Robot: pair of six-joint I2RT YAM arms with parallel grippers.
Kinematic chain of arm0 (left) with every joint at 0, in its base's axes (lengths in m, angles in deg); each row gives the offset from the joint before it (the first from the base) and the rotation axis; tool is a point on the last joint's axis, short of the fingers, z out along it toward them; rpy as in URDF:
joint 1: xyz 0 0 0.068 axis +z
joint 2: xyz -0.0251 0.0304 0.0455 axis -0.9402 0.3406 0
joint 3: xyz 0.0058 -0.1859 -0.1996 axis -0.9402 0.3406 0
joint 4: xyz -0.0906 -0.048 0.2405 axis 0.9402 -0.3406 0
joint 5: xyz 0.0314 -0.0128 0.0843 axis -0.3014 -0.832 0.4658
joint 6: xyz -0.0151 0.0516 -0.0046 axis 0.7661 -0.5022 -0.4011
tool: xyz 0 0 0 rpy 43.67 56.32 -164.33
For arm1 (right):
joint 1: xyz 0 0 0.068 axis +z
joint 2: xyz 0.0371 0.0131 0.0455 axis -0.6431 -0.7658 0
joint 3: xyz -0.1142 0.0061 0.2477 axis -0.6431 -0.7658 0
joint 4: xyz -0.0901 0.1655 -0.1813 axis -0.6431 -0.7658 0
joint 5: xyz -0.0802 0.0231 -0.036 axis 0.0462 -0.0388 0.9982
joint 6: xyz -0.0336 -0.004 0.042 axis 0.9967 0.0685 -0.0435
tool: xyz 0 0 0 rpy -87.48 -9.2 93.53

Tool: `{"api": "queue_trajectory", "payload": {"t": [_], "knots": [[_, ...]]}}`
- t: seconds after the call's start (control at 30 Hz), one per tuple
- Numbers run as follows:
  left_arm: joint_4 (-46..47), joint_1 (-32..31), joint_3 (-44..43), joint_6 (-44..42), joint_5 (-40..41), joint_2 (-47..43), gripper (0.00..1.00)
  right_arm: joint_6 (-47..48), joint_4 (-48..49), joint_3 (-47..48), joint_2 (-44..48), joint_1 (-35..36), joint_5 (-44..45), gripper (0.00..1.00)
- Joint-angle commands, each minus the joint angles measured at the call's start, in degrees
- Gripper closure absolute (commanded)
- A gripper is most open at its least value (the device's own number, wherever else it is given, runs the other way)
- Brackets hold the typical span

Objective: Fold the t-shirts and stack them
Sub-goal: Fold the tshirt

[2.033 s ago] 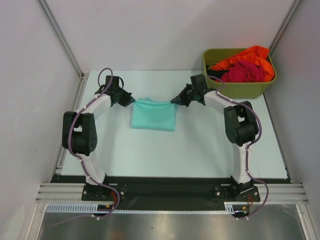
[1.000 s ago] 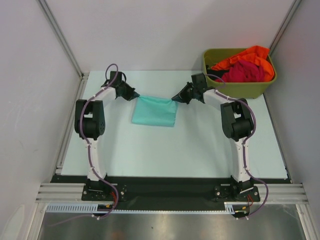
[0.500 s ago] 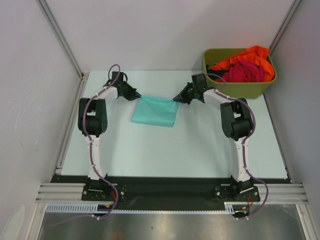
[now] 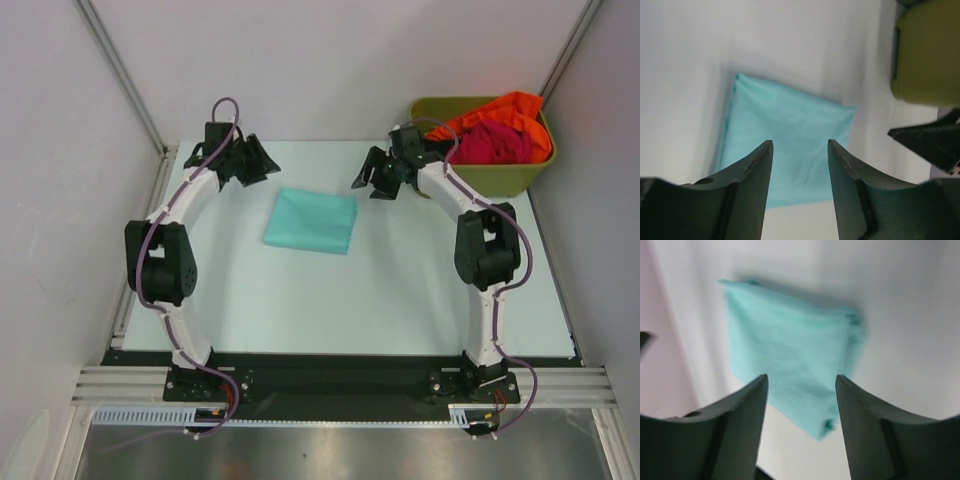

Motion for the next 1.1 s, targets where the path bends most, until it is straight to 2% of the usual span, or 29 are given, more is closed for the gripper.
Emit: {"api": "queue_trajectory", "payload": {"t": [0.0, 0.03, 0.07, 0.1, 0.17, 0.2, 0.27, 0.33, 0.53, 0.63, 0.7, 0.87, 1.0, 1.07], "knots": [[7.02, -2.18, 9.97, -1.97, -8.37, -3.70, 0.48, -3.32, 7.86, -2.90, 1.90, 3.31, -14.32, 0.40], [8.77, -2.35, 13.12, -1.44, -8.56, -4.23, 0.49, -6.32, 15.29, -4.31, 1.55, 4.53, -16.56, 0.44], [9.40, -2.53, 14.29, -1.44, -9.00, -4.41, 0.50, -11.48, 19.11, -7.28, 1.37, 5.41, -17.88, 0.48], [9.93, -2.44, 15.08, -1.53, -10.04, -4.15, 0.50, -12.49, 21.93, -7.74, 0.84, 6.21, -18.68, 0.55], [8.89, -2.53, 15.18, -2.40, -10.23, -2.84, 0.53, -14.68, 24.06, -6.96, -1.08, 8.14, -20.96, 0.63], [7.92, -2.53, 14.83, -3.01, -10.58, -0.91, 0.54, -15.30, 24.94, -7.22, -2.83, 8.50, -23.32, 0.71], [5.90, -2.53, 14.48, -4.60, -10.58, 0.42, 0.56, -15.23, 26.53, -8.53, -3.73, 9.64, -24.57, 0.73], [4.93, -2.44, 15.35, -6.35, -10.23, 1.82, 0.56, -14.26, 26.96, -12.56, -4.17, 9.73, -26.94, 0.80], [0.28, -2.44, 13.96, -13.11, -8.56, 5.08, 0.55, -11.54, 32.59, -32.06, 0.30, 4.99, -27.30, 0.82], [-0.79, -2.53, 13.07, -14.62, -7.68, 4.12, 0.55, -8.21, 30.33, -34.46, 2.67, 2.70, -27.30, 0.83], [-0.79, -2.53, 13.51, -14.36, -7.33, -0.09, 0.54, -5.83, 24.64, -33.60, 5.75, 2.35, -27.04, 0.82], [2.72, -2.79, 20.09, -9.62, -8.38, -10.38, 0.51, -2.83, 17.22, -26.58, 10.68, 4.45, -25.99, 0.78], [10.77, -3.32, 24.84, -3.74, -12.58, -12.15, 0.51, -6.86, 19.83, -20.42, 4.37, 7.44, -26.68, 0.75], [11.86, -3.67, 25.29, -2.32, -14.18, -9.70, 0.52, -13.86, 25.35, -19.88, 1.38, 8.14, -27.82, 0.75]]}}
